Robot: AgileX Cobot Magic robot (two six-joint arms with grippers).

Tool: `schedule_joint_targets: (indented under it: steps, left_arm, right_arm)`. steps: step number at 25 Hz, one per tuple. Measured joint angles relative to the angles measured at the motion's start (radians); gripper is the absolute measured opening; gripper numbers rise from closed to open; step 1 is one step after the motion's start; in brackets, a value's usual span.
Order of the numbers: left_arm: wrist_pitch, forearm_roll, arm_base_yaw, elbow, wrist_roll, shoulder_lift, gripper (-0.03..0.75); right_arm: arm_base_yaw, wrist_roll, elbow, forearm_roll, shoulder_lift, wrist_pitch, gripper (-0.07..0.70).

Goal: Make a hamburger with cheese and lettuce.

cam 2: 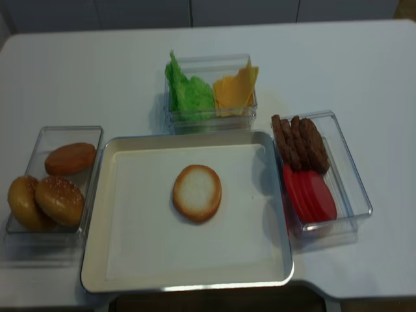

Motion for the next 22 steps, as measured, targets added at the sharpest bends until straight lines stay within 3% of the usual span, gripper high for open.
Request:
schedule_joint_targets:
  steps: [6,11,18,22]
  left_arm:
    - [0.0,-0.002,0.028,0.0,0.0,0.0,0.412]
    - [0.0,-0.002,0.028,0.0,0.0,0.0,0.412]
    - [0.0,-0.002,0.028,0.0,0.0,0.0,0.412]
    - [0.0,-0.004,0.028,0.0,0.0,0.0,0.411]
  right_arm:
    - [0.0,0.0,0.106,-0.018,-0.065,-0.06,0.352]
    - [0.0,0.053,0.113,-0.065,-0.072,-0.079,0.349]
    - [0.0,0.154,0.113,-0.144,-0.092,-0.091,0.344]
    - [0.0,0.159,0.113,-0.158,-0.13,-0.053,0.342]
